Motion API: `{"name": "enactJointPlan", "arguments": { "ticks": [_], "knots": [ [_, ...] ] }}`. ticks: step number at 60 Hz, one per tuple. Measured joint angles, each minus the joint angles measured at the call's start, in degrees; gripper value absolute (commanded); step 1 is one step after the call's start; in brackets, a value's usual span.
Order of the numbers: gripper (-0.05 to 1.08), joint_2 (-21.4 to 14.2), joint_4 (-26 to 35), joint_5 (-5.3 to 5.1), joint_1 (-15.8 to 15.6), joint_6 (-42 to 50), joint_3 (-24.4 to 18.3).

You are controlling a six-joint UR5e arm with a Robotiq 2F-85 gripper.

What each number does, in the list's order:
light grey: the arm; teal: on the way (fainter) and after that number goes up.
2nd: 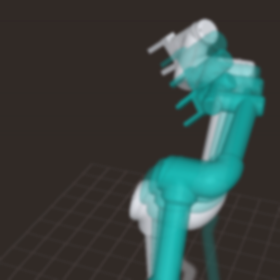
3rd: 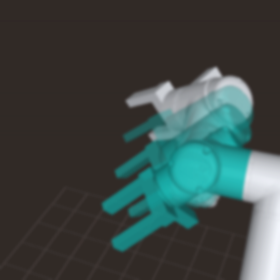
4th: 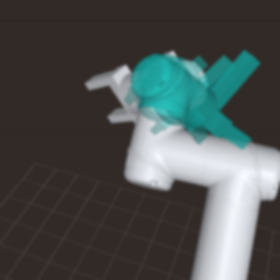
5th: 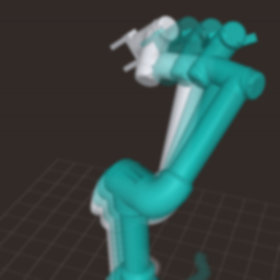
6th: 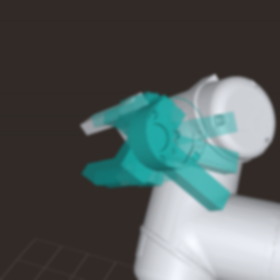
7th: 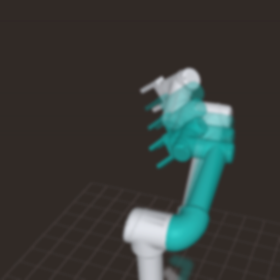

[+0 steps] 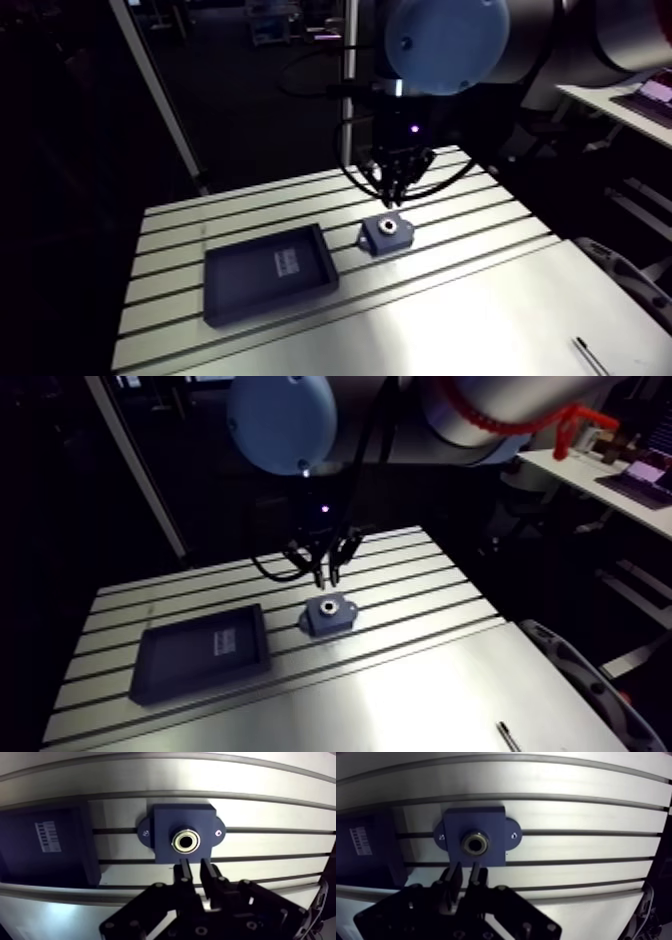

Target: Pick up the bearing and press it into the housing until flush.

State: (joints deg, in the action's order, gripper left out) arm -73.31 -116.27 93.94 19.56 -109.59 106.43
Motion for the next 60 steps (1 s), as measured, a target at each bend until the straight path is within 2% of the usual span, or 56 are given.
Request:
{"name": "enactJointPlan", "arguments": {
  "ticks": [60],
  "knots": [
    [1.08, 2.88, -5.48, -0.22, 0.61, -0.51, 2.96]
  ]
}}
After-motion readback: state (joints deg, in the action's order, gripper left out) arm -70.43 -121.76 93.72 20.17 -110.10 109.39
